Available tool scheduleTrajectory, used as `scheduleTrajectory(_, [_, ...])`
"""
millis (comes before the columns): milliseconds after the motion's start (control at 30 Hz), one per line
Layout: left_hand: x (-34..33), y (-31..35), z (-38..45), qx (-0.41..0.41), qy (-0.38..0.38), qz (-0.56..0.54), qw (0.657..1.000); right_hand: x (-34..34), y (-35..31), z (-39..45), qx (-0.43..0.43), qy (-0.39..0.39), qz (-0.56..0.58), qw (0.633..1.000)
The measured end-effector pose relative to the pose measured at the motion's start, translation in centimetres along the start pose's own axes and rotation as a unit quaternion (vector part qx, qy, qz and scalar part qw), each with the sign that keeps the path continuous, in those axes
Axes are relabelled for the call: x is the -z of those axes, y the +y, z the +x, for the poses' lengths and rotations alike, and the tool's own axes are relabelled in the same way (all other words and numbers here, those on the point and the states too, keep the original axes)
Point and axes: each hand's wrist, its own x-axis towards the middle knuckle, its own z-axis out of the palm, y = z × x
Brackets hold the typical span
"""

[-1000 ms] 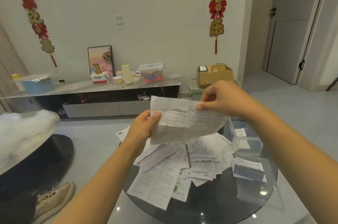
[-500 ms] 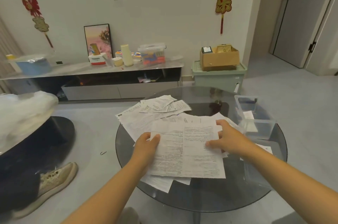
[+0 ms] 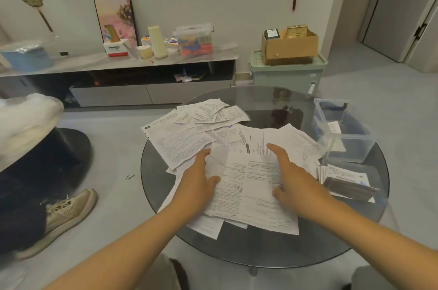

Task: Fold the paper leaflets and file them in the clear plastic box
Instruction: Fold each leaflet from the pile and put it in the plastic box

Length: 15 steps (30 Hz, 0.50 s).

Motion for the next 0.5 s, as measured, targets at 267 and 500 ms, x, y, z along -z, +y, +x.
scheduleTrajectory(267, [0.2,0.6,-1.0,-0.092,0.014,0.183,0.979,0.7,0.4,-1.8,0.045,0.056,-0.215,0.974])
scheduleTrajectory(500, [-0.8,0.8,-3.0,-0.153,-0.175,0.145,0.962,1.4,1.5,-2.9,0.130,-0.112,-0.228,0.958])
